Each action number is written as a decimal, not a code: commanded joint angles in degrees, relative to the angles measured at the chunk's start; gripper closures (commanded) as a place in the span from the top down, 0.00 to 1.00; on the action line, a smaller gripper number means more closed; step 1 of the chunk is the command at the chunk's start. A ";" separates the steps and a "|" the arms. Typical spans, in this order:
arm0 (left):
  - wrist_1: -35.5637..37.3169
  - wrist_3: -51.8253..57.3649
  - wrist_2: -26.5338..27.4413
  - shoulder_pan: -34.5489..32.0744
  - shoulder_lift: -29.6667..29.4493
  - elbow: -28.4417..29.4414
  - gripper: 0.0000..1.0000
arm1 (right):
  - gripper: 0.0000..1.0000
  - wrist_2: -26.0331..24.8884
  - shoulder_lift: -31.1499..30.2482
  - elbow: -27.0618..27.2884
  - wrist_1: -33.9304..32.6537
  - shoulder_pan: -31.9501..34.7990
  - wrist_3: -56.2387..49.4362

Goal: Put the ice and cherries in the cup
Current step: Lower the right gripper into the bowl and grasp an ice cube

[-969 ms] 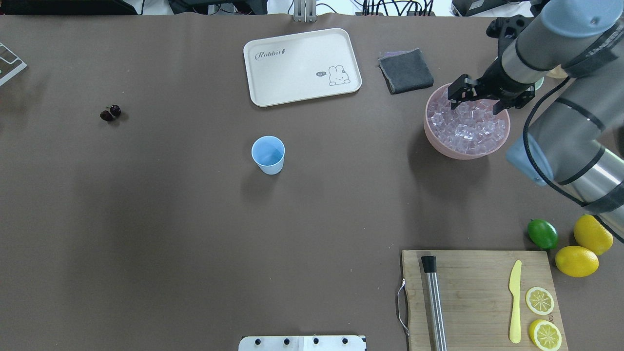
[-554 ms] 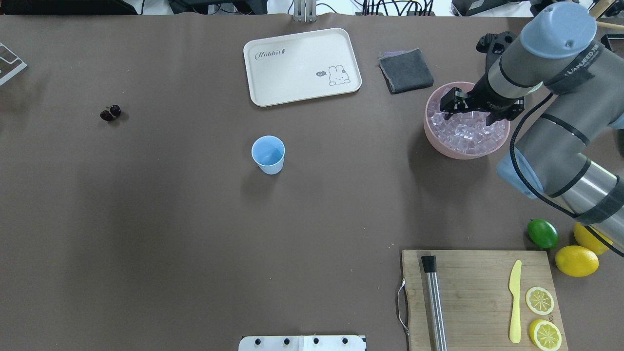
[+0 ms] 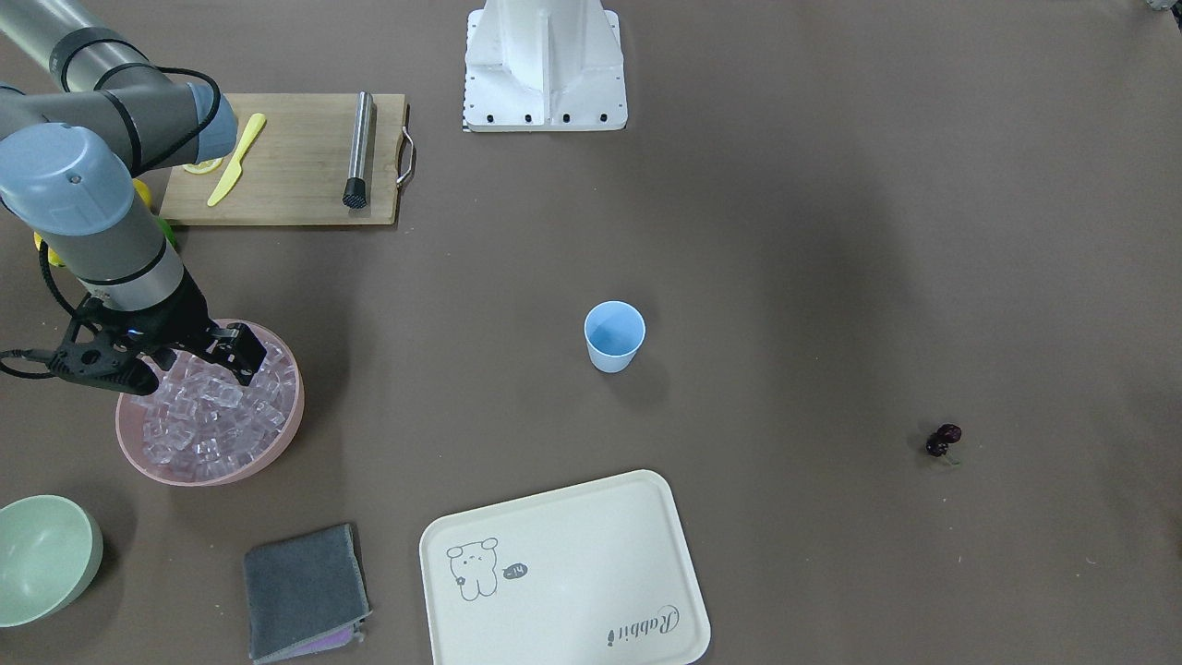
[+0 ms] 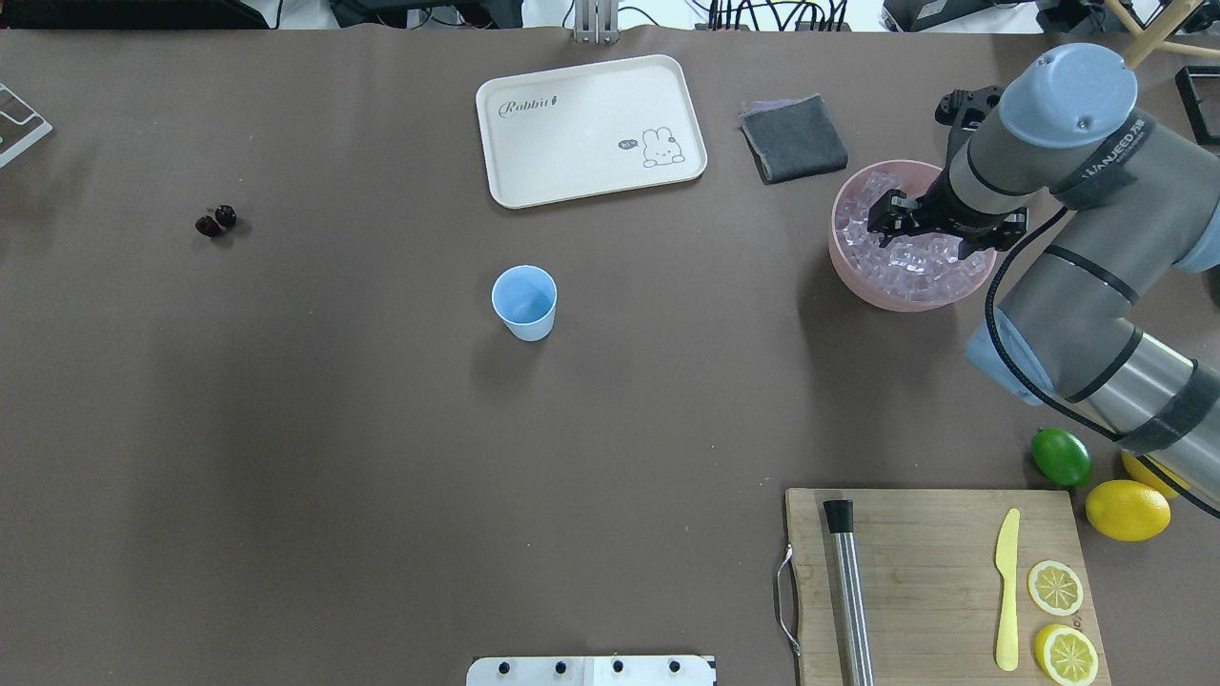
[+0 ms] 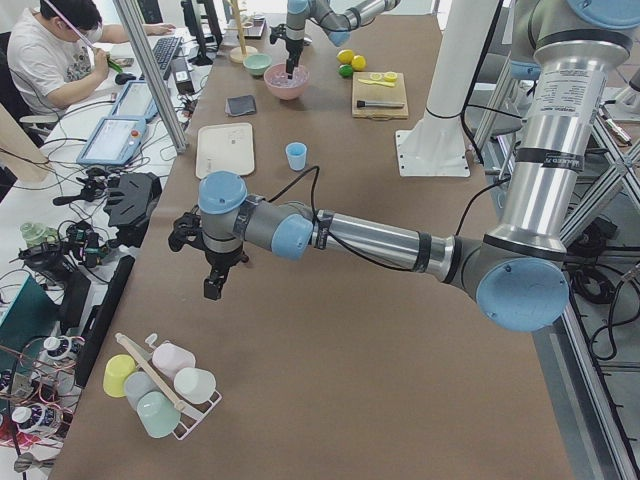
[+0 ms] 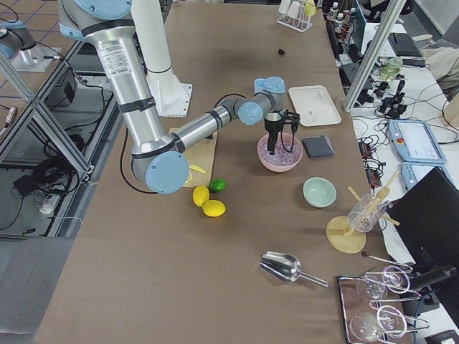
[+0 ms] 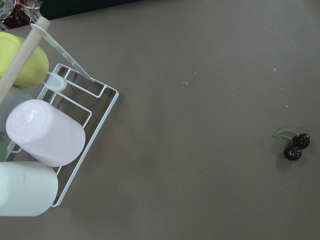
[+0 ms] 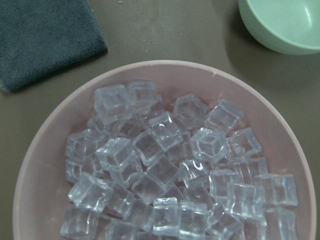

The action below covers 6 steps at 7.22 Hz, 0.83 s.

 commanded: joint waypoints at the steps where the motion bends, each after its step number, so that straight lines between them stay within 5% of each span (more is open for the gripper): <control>1: -0.48 -0.02 0.00 0.06 0.01 0.41 0.97 | 0.97 -0.84 0.65 -4.50 5.86 -0.07 -0.09; 6: -1.35 -0.02 0.00 0.42 0.01 1.11 0.97 | 0.97 -0.84 1.00 -5.76 7.84 -0.68 0.61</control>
